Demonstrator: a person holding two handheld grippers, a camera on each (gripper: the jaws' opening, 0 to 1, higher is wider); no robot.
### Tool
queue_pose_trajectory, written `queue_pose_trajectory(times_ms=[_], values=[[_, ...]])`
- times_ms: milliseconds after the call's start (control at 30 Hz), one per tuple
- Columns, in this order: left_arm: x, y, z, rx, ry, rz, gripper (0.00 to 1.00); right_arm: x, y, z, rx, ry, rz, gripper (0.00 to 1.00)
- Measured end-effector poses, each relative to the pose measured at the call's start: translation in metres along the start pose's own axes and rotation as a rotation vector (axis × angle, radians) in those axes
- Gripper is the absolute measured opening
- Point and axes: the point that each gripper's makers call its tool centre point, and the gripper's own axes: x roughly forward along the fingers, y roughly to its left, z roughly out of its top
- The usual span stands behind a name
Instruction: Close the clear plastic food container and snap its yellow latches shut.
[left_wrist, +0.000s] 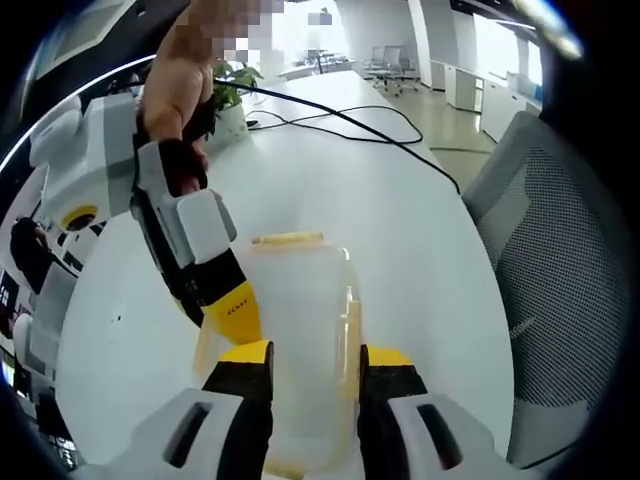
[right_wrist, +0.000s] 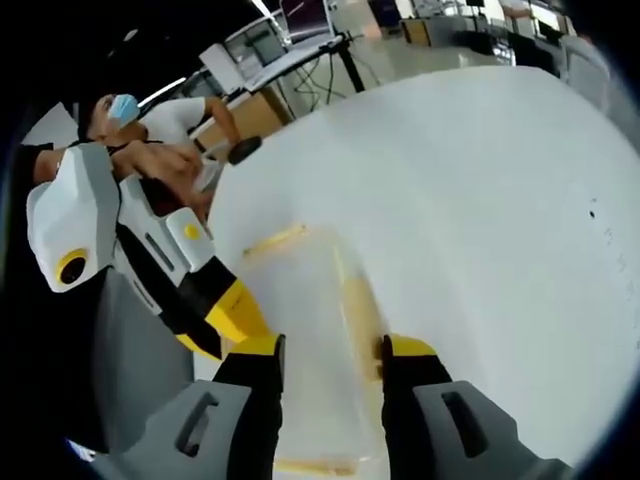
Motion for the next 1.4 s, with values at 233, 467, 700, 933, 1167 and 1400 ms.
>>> queue_pose_trajectory(times_ms=[233,467,700,933,1167,1400], values=[[0.000,-0.003,0.002,-0.003,-0.003,-0.003,0.25,0.000,0.003,0.001,-0.008,-0.012,0.021,0.34],[-0.001,-0.004,0.002,0.005,-0.012,-0.001,0.26,-0.002,0.003,0.001,-0.028,-0.028,0.004,0.35],[-0.002,-0.004,0.004,-0.007,-0.014,-0.008,0.27,-0.006,0.001,0.000,-0.022,-0.056,-0.020,0.35],[-0.005,-0.004,0.005,-0.058,-0.016,-0.006,0.26,-0.011,0.005,0.002,-0.036,-0.086,-0.046,0.37],[-0.017,0.003,0.004,-0.098,-0.026,0.014,0.30,-0.023,0.009,-0.001,-0.058,-0.129,-0.084,0.40],[-0.024,0.011,0.004,-0.135,-0.041,0.040,0.32,-0.036,0.015,-0.001,-0.092,-0.156,-0.124,0.41]])
